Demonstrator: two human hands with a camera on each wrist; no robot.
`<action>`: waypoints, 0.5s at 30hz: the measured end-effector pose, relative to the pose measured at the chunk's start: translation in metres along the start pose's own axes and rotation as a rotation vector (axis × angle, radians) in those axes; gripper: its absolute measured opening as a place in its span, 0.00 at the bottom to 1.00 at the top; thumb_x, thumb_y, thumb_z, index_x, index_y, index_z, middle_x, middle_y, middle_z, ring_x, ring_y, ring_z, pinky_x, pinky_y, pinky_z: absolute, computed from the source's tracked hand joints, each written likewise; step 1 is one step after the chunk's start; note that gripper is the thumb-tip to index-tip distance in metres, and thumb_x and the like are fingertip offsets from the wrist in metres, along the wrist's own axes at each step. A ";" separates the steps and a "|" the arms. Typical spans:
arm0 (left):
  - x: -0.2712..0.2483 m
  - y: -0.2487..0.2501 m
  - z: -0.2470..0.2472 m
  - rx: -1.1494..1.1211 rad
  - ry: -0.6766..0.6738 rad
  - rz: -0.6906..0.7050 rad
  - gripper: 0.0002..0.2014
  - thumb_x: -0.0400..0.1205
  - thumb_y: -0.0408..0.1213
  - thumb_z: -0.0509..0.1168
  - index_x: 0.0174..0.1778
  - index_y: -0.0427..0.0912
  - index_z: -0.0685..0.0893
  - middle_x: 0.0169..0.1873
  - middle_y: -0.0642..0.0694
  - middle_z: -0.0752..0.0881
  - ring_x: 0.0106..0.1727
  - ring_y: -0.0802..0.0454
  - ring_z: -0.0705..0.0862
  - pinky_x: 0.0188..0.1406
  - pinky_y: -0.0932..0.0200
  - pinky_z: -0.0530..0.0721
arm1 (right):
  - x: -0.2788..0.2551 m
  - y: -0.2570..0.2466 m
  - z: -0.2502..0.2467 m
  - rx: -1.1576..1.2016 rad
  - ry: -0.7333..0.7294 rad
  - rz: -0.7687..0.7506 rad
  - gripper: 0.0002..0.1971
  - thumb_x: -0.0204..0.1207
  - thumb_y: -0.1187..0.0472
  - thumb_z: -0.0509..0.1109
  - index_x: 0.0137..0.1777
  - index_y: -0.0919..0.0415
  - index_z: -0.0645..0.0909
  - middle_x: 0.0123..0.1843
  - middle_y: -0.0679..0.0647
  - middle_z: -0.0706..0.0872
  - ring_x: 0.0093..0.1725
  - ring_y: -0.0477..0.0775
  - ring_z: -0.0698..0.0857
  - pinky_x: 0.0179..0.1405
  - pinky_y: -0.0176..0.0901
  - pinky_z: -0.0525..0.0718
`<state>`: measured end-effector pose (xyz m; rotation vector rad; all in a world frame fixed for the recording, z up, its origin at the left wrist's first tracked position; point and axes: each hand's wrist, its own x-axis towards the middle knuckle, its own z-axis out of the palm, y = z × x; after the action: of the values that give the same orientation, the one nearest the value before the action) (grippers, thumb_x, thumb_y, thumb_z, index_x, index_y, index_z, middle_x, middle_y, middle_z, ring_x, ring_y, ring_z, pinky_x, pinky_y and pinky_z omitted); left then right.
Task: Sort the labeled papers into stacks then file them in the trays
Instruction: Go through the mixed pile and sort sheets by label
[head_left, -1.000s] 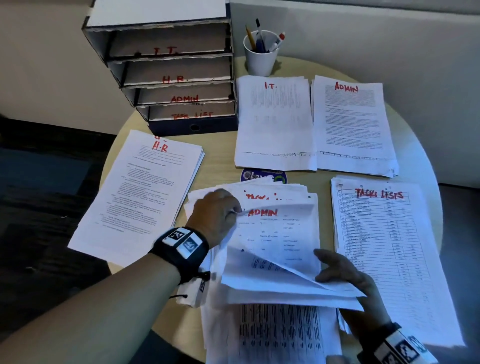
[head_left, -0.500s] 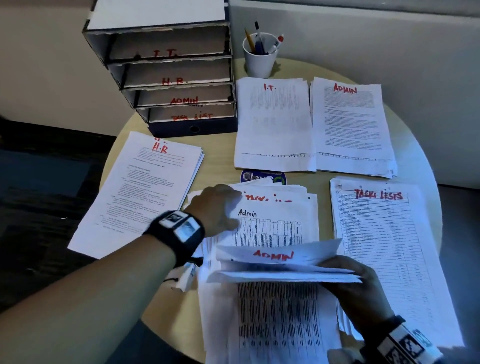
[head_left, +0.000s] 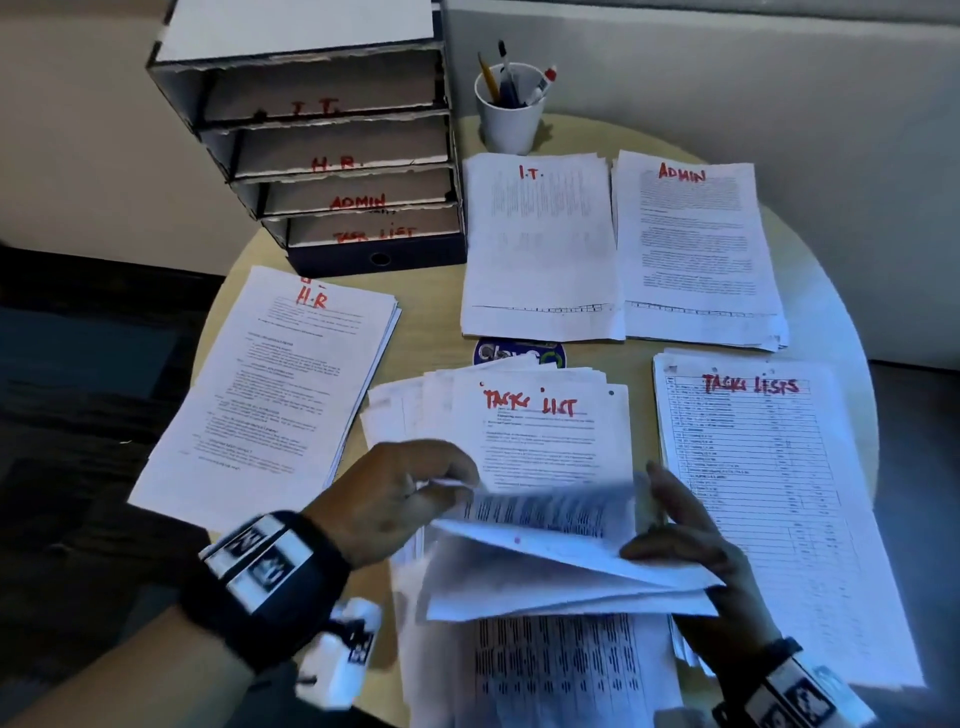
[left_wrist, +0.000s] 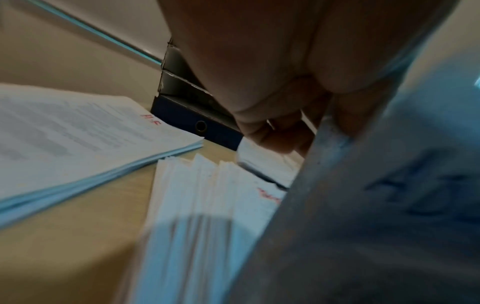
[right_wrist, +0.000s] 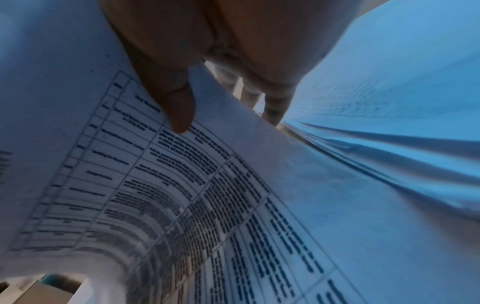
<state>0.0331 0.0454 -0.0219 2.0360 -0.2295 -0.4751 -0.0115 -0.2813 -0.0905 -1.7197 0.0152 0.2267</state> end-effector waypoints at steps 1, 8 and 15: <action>-0.010 0.007 0.002 -0.067 -0.039 0.024 0.07 0.83 0.31 0.70 0.46 0.47 0.89 0.46 0.55 0.91 0.53 0.58 0.88 0.54 0.64 0.83 | 0.001 0.001 0.000 -0.005 0.005 0.023 0.17 0.61 0.56 0.72 0.44 0.68 0.91 0.73 0.39 0.81 0.74 0.53 0.79 0.68 0.47 0.78; -0.014 -0.001 0.024 -0.800 0.332 -0.308 0.10 0.75 0.48 0.69 0.43 0.48 0.91 0.37 0.45 0.85 0.40 0.49 0.81 0.40 0.54 0.77 | 0.017 -0.020 0.016 -0.059 0.139 0.184 0.07 0.68 0.71 0.80 0.39 0.57 0.91 0.39 0.55 0.93 0.44 0.63 0.91 0.44 0.49 0.89; -0.024 0.001 0.052 -0.298 0.247 -0.450 0.10 0.86 0.33 0.64 0.40 0.45 0.73 0.31 0.49 0.73 0.31 0.59 0.72 0.30 0.67 0.70 | 0.053 -0.060 0.034 0.230 0.308 0.329 0.20 0.72 0.76 0.74 0.61 0.57 0.81 0.54 0.59 0.92 0.53 0.60 0.91 0.55 0.57 0.88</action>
<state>-0.0107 0.0115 -0.0376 1.8241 0.4347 -0.4922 0.0439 -0.2318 -0.0450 -1.5004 0.5346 0.1920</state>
